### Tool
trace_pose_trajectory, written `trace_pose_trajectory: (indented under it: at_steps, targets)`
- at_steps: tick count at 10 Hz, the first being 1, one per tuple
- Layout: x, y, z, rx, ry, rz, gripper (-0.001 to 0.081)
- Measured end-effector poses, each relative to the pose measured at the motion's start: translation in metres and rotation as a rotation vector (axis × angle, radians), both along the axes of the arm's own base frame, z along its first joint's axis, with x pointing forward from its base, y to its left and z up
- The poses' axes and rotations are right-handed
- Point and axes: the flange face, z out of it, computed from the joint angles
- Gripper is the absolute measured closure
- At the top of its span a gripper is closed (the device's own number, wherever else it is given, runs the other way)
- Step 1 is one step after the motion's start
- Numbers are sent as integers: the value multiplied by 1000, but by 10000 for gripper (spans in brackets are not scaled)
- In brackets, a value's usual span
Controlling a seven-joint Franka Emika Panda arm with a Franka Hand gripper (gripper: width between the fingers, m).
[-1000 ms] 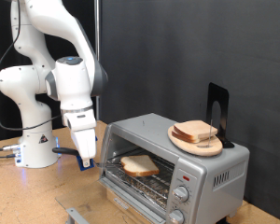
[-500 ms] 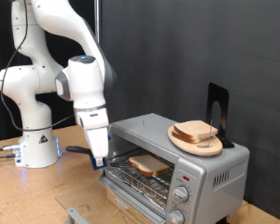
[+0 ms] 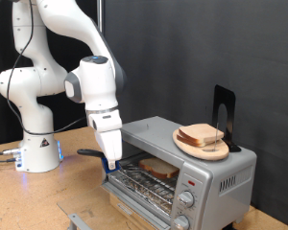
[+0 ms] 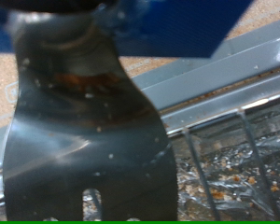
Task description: Make a piece of toast with the oven
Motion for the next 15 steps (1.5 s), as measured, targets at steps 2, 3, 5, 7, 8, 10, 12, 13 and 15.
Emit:
trace_pose_trajectory:
  at_steps: [2, 3, 5, 7, 8, 10, 12, 13, 15]
  targets:
    - [-5, -8, -1, 24, 16, 25, 405]
    - [-10, -18, 0, 44, 20, 32, 405]
    - [-23, -43, 11, 75, 10, 14, 405]
    - [-39, -65, 19, 101, -5, -52, 405]
    - [-46, -73, 22, 116, 5, -90, 405]
    - [-59, -83, 25, 148, 50, -170, 405]
    - [-61, -85, 26, 155, 64, -194, 405]
    - [-61, -85, 27, 182, 55, -202, 405]
    - [-58, -93, 44, 290, 16, -219, 405]
